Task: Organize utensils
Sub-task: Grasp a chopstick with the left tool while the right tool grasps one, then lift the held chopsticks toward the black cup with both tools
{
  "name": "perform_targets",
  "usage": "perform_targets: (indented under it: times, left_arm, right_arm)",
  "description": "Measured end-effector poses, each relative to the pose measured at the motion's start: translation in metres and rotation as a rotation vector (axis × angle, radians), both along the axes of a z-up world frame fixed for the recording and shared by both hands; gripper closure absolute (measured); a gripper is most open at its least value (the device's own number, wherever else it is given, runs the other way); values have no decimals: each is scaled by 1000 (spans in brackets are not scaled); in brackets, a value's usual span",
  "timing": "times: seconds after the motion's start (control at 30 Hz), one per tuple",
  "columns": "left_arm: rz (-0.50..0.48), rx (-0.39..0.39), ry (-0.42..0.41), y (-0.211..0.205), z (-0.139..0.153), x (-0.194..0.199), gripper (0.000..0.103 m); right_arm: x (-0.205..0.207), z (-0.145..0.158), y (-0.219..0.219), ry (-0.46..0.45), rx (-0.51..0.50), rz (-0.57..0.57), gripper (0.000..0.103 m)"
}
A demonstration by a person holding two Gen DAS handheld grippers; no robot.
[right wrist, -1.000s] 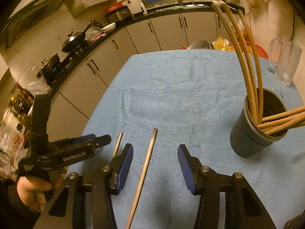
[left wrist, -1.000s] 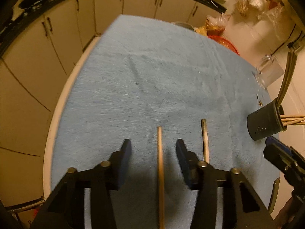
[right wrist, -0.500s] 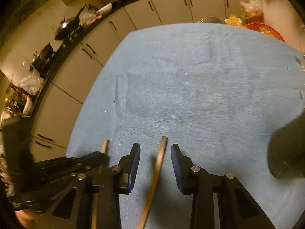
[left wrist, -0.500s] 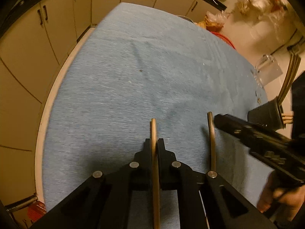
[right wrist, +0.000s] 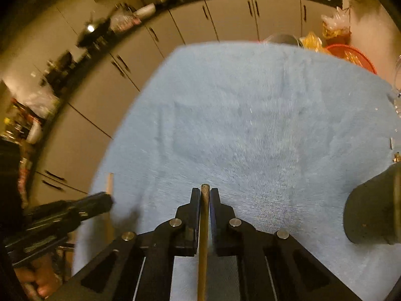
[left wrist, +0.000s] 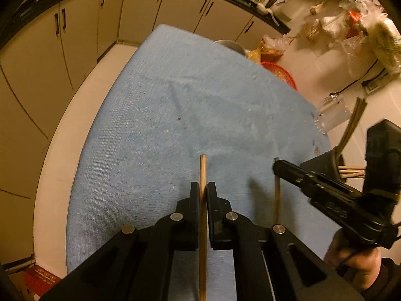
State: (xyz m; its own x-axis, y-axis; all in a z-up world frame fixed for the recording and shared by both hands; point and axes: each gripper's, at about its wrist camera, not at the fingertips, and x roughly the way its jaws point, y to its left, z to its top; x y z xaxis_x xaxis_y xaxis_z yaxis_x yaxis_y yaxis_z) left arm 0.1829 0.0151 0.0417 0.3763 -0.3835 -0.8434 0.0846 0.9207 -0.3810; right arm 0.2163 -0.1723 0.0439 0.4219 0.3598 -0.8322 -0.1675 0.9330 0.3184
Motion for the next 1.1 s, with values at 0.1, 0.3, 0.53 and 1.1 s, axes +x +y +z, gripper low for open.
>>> perform_targets:
  times: [0.1, 0.3, 0.53, 1.1]
  left_arm:
    - [-8, -6, -32, -4, 15, 0, 97]
    - [-34, -5, -110, -19, 47, -6, 97]
    - [-58, -15, -186, -29, 80, -16, 97]
    - [-124, 59, -274, -73, 112, -19, 97]
  right_arm:
    - [-14, 31, -8, -63, 39, 10, 95]
    - [-47, 80, -26, -157, 79, 10, 95]
    - [-82, 121, -49, -239, 97, -13, 95]
    - [-110, 165, -97, -335, 58, -115, 95]
